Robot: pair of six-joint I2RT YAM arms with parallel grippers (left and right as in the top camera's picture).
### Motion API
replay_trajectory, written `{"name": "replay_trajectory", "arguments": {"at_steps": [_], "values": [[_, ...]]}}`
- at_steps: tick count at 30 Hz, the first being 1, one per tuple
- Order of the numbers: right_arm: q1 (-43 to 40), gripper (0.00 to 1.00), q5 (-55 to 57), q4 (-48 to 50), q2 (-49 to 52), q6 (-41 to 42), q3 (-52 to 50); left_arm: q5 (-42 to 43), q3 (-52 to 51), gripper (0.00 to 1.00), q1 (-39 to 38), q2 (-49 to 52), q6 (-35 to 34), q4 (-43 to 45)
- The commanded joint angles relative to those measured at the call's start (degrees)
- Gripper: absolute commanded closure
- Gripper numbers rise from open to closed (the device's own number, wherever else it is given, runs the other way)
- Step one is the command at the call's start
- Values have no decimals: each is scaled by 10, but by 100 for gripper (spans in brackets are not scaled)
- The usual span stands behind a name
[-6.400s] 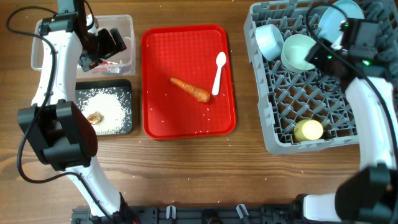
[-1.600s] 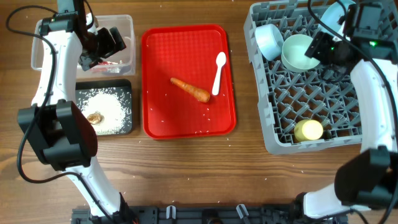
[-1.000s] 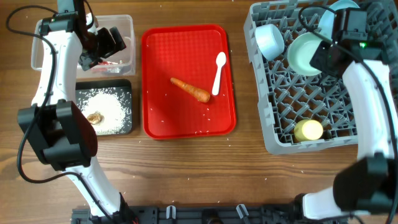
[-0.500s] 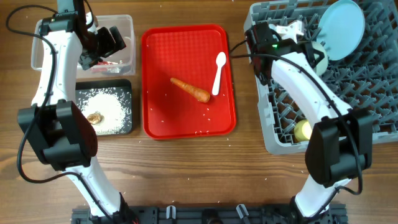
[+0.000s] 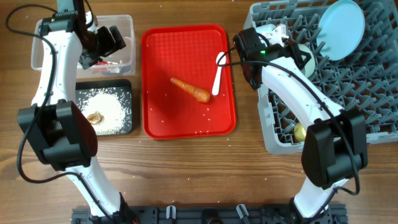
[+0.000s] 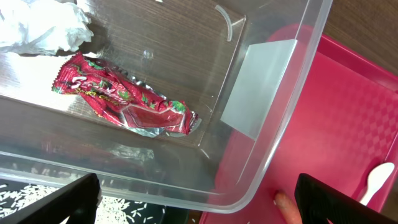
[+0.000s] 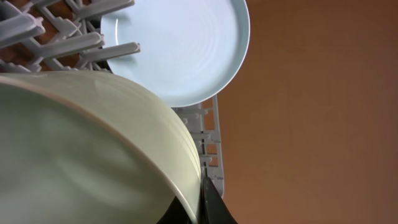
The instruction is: Sort waste into correct bins and load items into the dishwasher rack
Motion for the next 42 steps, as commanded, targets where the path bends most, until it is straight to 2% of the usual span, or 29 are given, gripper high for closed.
{"name": "replay_trajectory", "arguments": {"at_steps": [1, 12, 15, 16, 17, 19, 23, 25, 29, 30, 31, 32, 33, 35, 37, 39, 41, 42], "values": [[-5, 96, 10, 7, 12, -17, -7, -3, 8, 0, -1, -11, -3, 2], [-3, 96, -46, 12, 13, -20, -9, -3, 8, 0, -1, -11, -3, 4], [7, 96, -96, -27, 13, -8, -9, -3, 8, 0, -1, -11, -3, 4], [10, 82, -96, -44, 13, 3, -9, -3, 8, 0, -1, -11, -3, 4], [17, 53, -96, -61, 13, 17, -9, -3, 8, 0, -1, -11, -3, 4], [27, 23, -94, -80, 12, 35, -7, -3, 8, 0, -1, -11, -3, 4], [71, 2, -95, -108, -17, 59, -2, -3, 8, 0, -1, -11, -3, 4], [87, 0, -117, -108, -45, 59, 3, -3, 8, 0, -1, -11, -3, 4], [89, 0, -352, -78, -94, 59, 59, -3, 8, 0, -1, -11, -3, 4], [89, 5, -458, -53, -99, 59, 75, -3, 8, 0, -1, -11, -3, 4], [89, 19, -594, -10, -101, 59, 88, -3, 8, 0, -1, -11, -3, 4], [89, 28, -706, 44, -100, 58, 89, -3, 8, 0, -1, -11, -3, 4], [89, 30, -766, 93, -93, 57, 89, -3, 8, 0, -1, -11, -3, 3], [89, 20, -771, 136, -72, 33, 89, 0, 8, 0, -3, -11, -3, -3], [72, 9, -771, 136, -75, 43, 92, 75, 8, 0, -21, -11, 89, -19], [30, 3, -771, 135, -101, 72, 103, 86, 8, 0, -82, -11, 139, -23], [-21, 2, -771, 127, -140, 76, 103, 72, 8, 1, -133, -10, 122, -20], [-49, 0, -771, 117, -161, 76, 103, 55, 8, 5, -169, -10, 54, -18]]}}
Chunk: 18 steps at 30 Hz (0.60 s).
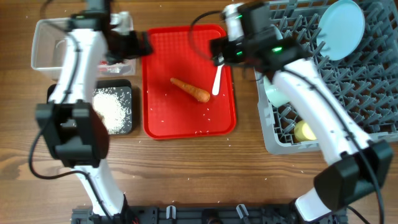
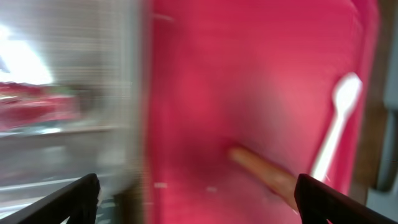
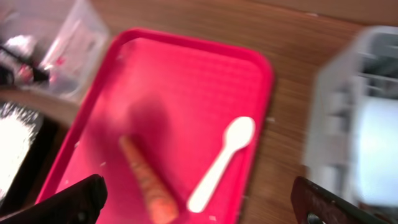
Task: Sort waste into correct bins and load items into the dishwasher rack
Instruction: 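Grasp the orange carrot with the left gripper and drop it on the black tray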
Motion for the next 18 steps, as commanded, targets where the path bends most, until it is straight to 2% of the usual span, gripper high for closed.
{"name": "replay_trajectory", "arguments": {"at_steps": [1, 2, 3, 6, 8, 10, 12, 16, 17, 18], "values": [[-87, 0, -12, -21, -85, 15, 20, -33, 8, 9, -120, -9, -163, 4], [-111, 0, -12, -33, -102, 15, 20, -62, 6, 12, -154, -7, -247, 7], [-122, 1, -12, -43, -111, 15, 20, -94, 6, 11, -195, -1, -303, 12], [-131, 0, -12, -79, -113, 14, 20, -176, 6, 6, -268, 28, -407, 3], [-131, 0, -11, -102, -112, 12, 19, -169, 6, 7, -268, 47, -442, -17], [-131, 0, -7, -111, -110, 12, 14, -136, 6, 11, -260, 68, -461, -23], [-131, 0, -5, -116, -110, 13, 10, -142, 6, 15, -258, 92, -488, -20], [-131, 0, -3, -130, -109, -2, 10, -91, 6, 25, -245, 136, -496, -2], [-131, 0, -3, -130, -109, -2, 10, -77, 6, 29, -245, 150, -494, 3], [-131, 0, -3, -130, -109, -2, 10, -70, 6, 43, -247, 161, -493, 2]]}}
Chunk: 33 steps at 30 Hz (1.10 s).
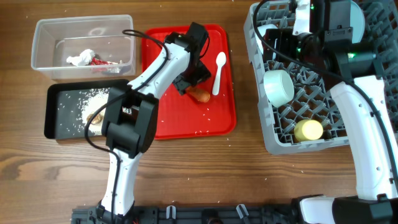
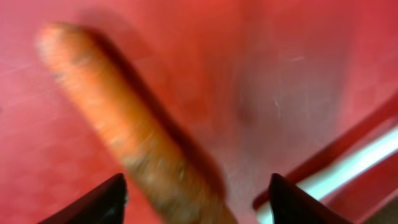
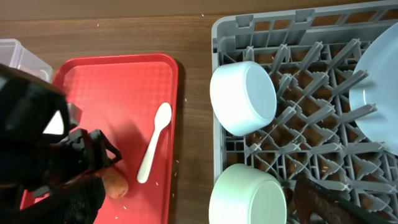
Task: Sort waste into correct bins and load items into the dishwasher rack
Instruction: 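Grasp the orange carrot with the left gripper and drop it on the black tray, then grasp the white spoon with the right gripper and lift it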
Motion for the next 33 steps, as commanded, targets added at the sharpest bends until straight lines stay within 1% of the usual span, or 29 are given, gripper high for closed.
{"name": "replay_trajectory", "arguments": {"at_steps": [1, 2, 4, 6, 8, 9, 11, 12, 14, 15, 17, 19, 20, 22, 24, 27, 28, 30, 31, 32, 33], "values": [[1, 0, 2, 0, 7, -6, -2, 36, 5, 59, 2, 35, -10, -8], [1, 0, 2, 0, 7, -6, -2, 34, 5, 68, 2, 35, -2, -15], [1, 0, 2, 0, 7, -6, -2, 30, 5, 90, 4, 35, 39, -16], [1, 1, 2, 0, 8, -6, -2, 7, 5, 94, 8, 35, 44, -24], [0, 0, 2, 0, 8, -6, -2, 23, 10, 96, 30, 29, 69, -43], [1, 1, 3, 0, 8, -6, -2, 23, 14, 96, 42, 21, 73, -63], [1, 0, 13, 2, 9, -6, -2, 24, 23, 96, 66, 2, 103, -89], [1, 0, 12, 5, 9, -6, -2, 23, 40, 91, 96, -26, 148, -130], [1, 0, 12, 7, 9, -6, -2, 21, 56, 91, 139, -70, 202, -175], [1, 0, 12, 9, 9, -4, -2, 10, 56, 92, 166, -98, 215, -192], [1, 0, 12, 15, 9, 1, -2, -38, 56, 95, 211, -136, 216, -219], [1, 0, 12, 21, 9, 11, -2, -114, 56, 94, 268, -159, 214, -246], [1, 1, 12, 21, 9, 12, -2, -148, 51, 93, 302, -159, 196, -258], [1, 0, 10, 19, 9, 15, -2, -148, 16, 93, 362, -157, 173, -245], [1, 0, 10, 16, 9, 15, -2, -137, -51, 93, 413, -157, 169, -206], [1, 0, 10, 18, 9, 24, -2, -120, -152, 95, 454, -157, 168, -131], [1, 0, 5, 19, 9, 26, -2, -119, -197, 94, 464, -157, 148, -83], [1, 0, -4, 25, 9, 26, -2, -96, -237, 94, 471, -157, 136, -20], [1, 0, -4, 28, 10, 26, -2, -89, -243, 90, 470, -157, 136, -2], [3, 0, -8, 44, 13, 26, -2, -88, -243, 46, 470, -157, 137, 8], [5, 0, -14, 61, 15, 26, -2, -88, -243, 18, 470, -157, 137, 7]]}}
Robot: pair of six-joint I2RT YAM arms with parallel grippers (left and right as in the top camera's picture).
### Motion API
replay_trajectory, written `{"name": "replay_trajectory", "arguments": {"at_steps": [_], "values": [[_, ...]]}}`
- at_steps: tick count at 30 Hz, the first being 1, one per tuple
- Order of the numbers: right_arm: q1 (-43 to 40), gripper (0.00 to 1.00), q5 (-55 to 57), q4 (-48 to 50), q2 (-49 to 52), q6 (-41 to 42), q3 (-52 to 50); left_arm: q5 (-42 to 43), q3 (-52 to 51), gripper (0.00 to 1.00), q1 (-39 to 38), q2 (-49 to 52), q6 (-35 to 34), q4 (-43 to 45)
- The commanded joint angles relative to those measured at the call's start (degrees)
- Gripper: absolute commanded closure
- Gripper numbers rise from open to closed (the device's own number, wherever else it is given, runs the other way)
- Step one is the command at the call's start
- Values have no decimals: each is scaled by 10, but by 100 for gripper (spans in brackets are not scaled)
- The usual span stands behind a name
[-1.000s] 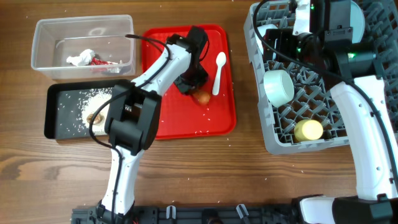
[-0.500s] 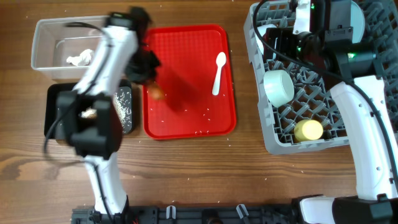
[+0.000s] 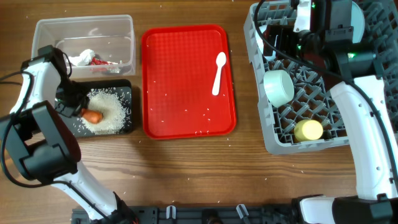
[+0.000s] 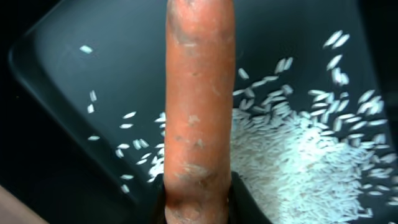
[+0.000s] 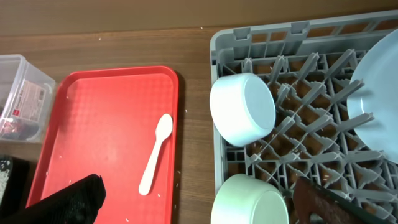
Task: Sort waste into correct bins and load items into the dishwasher rack
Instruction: 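Grasp the white spoon with the right gripper and lift it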
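Note:
An orange carrot is over the black tray of white rice, with my left gripper shut on its near end. The left wrist view shows the carrot running straight up from the gripper, rice and dark tray floor beneath it. A white plastic spoon lies on the red tray. My right gripper hangs open high over the grey dishwasher rack, holding nothing. The right wrist view takes in the spoon and the rack.
A clear bin at the back left holds a white tissue and a red wrapper. In the rack sit a white bowl, a pale bowl, a yellow cup and a light blue plate. Rice grains dot the red tray.
My left gripper was at the carrot on the red tray; now it is shut on the carrot over the black rice tray. The right arm has not moved.
First my left gripper was open over the clear bin, and my right was close against a pale bowl in the rack. Then both were over the red tray. Then the right stood high over the rack, the left at the carrot. Now the carrot is at the black tray.

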Motion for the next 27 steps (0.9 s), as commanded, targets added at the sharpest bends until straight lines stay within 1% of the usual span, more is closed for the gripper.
{"name": "replay_trajectory", "arguments": {"at_steps": [1, 3, 5, 6, 7, 8, 9, 11, 13, 17, 19, 20, 23, 27], "values": [[8, 0, -38, 50, 16, 19, -1, 16, -12, 11, 0, 0, -14, 16], [15, 0, -110, 118, 21, 73, -1, 30, -10, 4, 0, -1, 10, 11], [46, 1, -108, 182, 41, 78, -1, 33, -1, 2, 0, -14, 18, 0], [62, 0, -94, 196, 50, 78, -1, 37, 9, 2, 0, -21, 30, -9], [96, 0, -53, 212, 69, 81, -1, 50, 27, 2, 0, -30, 57, -23], [133, 0, -3, 225, 93, 87, -1, 51, 56, 0, 0, -44, 71, -48], [166, 0, 32, 230, 122, 96, -1, 49, 84, 0, 0, -62, 80, -69], [204, 0, 75, 210, 195, 137, -1, 49, 120, 0, -1, -103, 97, -80], [205, 0, 66, 183, 250, 150, -1, 49, 123, 0, -3, -144, 97, -49], [205, 11, 72, 173, 335, 151, -1, 54, 123, 0, -3, -161, 97, -35], [203, 15, 105, 177, 355, 160, -1, 54, 123, 0, -3, -160, 97, -36], [201, 19, 114, 177, 367, 164, -1, 53, 123, 0, -3, -160, 97, -36], [191, 27, 122, 179, 405, 177, -1, 54, 123, 0, -3, -160, 97, -37], [175, 29, 111, 183, 428, 193, -1, 54, 123, 0, -3, -160, 97, -46]]}}
